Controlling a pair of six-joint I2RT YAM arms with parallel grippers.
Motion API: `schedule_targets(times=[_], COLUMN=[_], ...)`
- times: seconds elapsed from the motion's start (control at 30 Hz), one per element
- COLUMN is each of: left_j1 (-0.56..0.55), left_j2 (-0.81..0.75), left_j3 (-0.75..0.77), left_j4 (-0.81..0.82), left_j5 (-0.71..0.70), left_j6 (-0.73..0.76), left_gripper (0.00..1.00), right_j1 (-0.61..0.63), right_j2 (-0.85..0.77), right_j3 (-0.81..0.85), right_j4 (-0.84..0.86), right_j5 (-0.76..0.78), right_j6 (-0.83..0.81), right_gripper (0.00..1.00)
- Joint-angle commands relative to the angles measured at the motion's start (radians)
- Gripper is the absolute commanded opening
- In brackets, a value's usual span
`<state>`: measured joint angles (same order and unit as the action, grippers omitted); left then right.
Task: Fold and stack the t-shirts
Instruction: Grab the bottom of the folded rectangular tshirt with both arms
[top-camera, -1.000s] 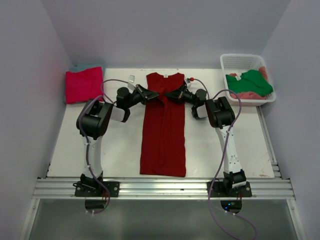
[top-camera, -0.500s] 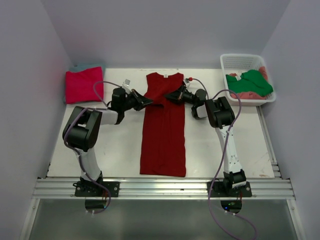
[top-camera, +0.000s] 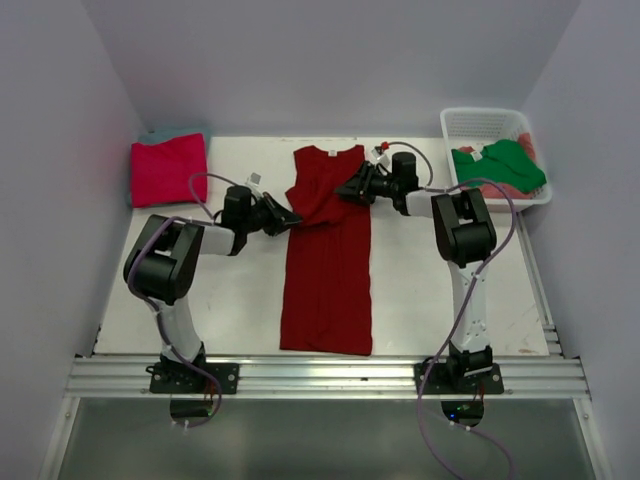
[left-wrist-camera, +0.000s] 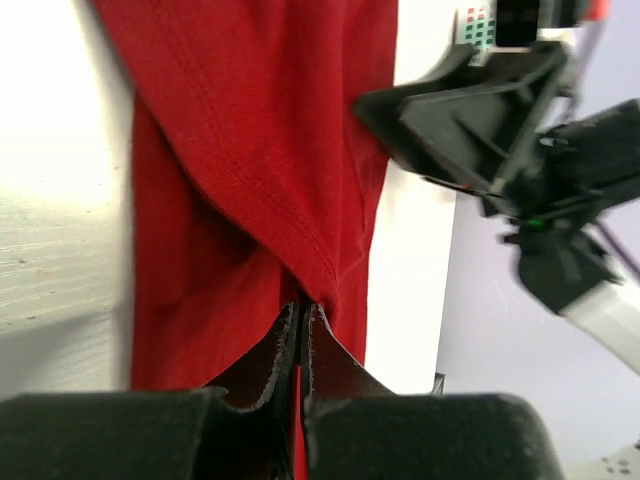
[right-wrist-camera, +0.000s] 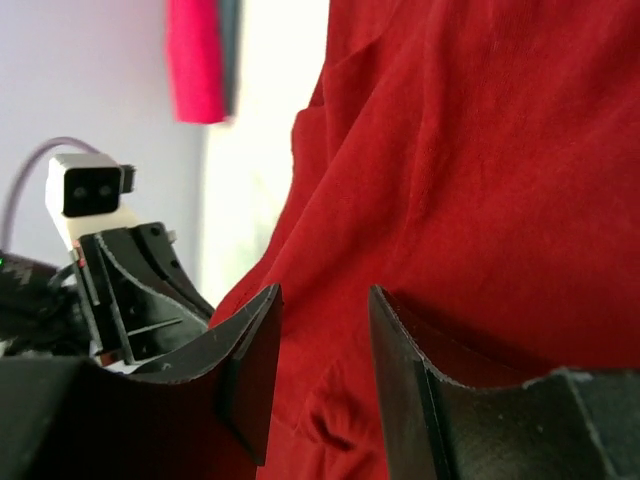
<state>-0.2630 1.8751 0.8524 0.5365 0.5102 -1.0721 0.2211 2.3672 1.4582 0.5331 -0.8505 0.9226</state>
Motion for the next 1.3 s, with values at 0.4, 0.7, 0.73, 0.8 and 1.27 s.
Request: schedule_targets(times=[0.4,0.7,0.73,0.8,1.27], left_j1=[0.007,0.065,0.073,0.073,0.068], left_j2=[-0.169,0.079,0.122,0.198,0.329], left_j3=[-0.012,0.310,0.339,0.443,0.576], left_j4=[-0.032,-0.075,-0.092,-0.137,-0.406], left_j5=[-0.249,-0.230,-0.228,-0.226,-0.269], left_j6=[0.133,0.204,0.222,0.245,0.333], left_gripper=[0.83,0.69,0.68,0.67,0.55], right_j1=[0.021,0.092,0.104,0.110,0.116], right_j2=[-0.350,-0.552,-0.577,-0.655,-0.858], right_j3=[-0.111,-0.257,-0.275,-0.339,-0.506], right_j4=[-0.564,-0.613,-0.617,-0.619,-0.662], right_j5=[0.257,0.271,0.281,0.304,0.353], right_j6=[-0.446,-0.488,-0.499,-0.498,-0.513], right_gripper=[0.43,0.34,0.34,0.33,0.34])
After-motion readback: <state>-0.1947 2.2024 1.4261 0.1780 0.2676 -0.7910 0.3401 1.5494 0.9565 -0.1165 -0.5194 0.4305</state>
